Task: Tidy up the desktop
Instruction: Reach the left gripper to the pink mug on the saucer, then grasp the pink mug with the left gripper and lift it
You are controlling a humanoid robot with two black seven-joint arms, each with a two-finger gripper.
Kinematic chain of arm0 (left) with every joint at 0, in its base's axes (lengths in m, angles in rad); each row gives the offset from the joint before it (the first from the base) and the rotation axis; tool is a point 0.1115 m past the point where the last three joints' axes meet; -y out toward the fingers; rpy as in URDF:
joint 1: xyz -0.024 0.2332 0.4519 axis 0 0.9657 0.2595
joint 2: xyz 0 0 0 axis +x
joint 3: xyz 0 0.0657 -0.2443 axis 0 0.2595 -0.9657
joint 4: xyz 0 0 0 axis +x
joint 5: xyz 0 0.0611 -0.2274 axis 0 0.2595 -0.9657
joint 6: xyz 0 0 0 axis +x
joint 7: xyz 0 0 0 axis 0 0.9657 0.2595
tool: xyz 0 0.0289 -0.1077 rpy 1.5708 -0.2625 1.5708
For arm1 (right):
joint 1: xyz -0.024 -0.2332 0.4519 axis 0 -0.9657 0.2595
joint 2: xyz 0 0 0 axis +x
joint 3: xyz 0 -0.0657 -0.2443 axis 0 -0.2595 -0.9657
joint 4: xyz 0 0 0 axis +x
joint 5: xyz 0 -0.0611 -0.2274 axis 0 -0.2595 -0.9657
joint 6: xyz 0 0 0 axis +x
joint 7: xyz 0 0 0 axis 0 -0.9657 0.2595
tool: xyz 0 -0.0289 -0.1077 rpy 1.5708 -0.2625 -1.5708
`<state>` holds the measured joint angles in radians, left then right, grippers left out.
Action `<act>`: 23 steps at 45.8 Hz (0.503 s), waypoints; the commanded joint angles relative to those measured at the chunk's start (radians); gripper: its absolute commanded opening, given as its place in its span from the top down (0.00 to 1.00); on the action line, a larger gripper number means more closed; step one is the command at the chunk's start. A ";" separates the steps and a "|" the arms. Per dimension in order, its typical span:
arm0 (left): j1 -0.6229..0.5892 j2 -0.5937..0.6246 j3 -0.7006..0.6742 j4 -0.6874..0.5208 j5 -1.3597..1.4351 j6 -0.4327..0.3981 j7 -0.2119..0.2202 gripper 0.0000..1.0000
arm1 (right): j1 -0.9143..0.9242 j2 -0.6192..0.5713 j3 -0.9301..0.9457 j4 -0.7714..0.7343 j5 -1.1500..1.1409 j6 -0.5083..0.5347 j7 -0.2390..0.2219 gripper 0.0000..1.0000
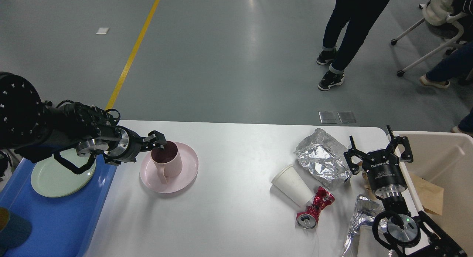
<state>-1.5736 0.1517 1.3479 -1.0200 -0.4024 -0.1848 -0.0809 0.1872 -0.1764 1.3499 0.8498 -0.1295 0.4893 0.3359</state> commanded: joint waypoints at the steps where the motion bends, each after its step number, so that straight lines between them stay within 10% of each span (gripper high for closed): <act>1: 0.067 -0.012 -0.027 0.079 0.005 0.002 0.001 0.10 | 0.000 0.000 0.000 0.000 -0.001 0.000 0.000 0.00; 23: 0.208 -0.038 -0.078 0.202 0.020 0.084 0.000 0.12 | 0.000 0.000 0.000 0.000 -0.001 0.000 0.000 0.00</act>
<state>-1.3868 0.1154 1.2756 -0.8245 -0.3896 -0.1320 -0.0799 0.1871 -0.1764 1.3499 0.8498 -0.1291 0.4893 0.3359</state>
